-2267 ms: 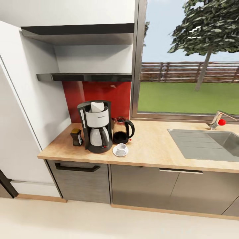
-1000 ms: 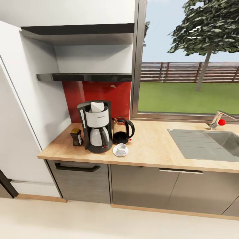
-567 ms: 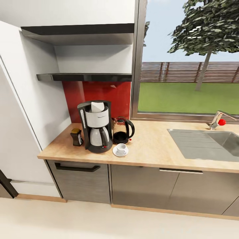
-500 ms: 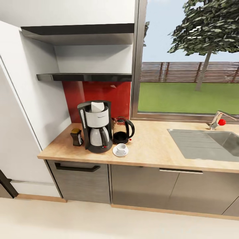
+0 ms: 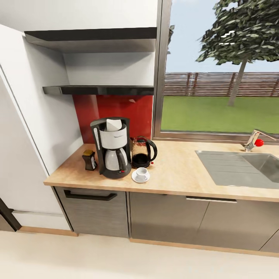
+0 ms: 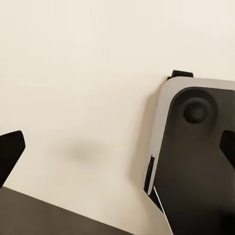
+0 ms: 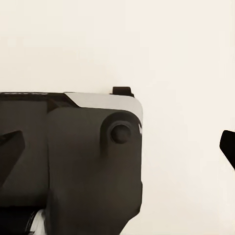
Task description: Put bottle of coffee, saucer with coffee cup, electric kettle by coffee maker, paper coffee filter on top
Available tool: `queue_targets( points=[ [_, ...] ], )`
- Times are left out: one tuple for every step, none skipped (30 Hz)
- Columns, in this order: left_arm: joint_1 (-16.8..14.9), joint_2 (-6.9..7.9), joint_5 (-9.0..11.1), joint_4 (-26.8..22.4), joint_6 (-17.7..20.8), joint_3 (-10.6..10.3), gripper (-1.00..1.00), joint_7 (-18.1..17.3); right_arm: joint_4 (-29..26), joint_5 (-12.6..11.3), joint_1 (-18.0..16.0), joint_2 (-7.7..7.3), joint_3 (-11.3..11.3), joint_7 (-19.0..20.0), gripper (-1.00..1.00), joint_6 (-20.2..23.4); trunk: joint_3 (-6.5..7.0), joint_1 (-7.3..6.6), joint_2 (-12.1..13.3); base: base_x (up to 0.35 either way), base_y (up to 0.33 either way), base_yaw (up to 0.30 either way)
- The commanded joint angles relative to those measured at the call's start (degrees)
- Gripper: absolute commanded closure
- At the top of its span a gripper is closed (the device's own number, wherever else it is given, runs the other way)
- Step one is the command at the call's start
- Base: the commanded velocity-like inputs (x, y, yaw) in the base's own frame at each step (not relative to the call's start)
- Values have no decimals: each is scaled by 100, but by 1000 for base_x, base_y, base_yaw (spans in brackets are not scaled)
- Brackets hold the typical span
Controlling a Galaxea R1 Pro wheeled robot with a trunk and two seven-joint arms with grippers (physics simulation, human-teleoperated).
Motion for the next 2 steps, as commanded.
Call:
queue_targets(
  points=[
    [-5, 0, -62, 11, -26, 38, -100, 23, -3, -22, -4, 2, 36, -23, -100, 9, -13, 3, -12, 0, 0, 0],
    [-5, -1, -65, 11, -27, 39, -100, 23, -3, -22, -4, 2, 36, -23, -100, 9, -13, 3, -12, 0, 0, 0]
  ],
)
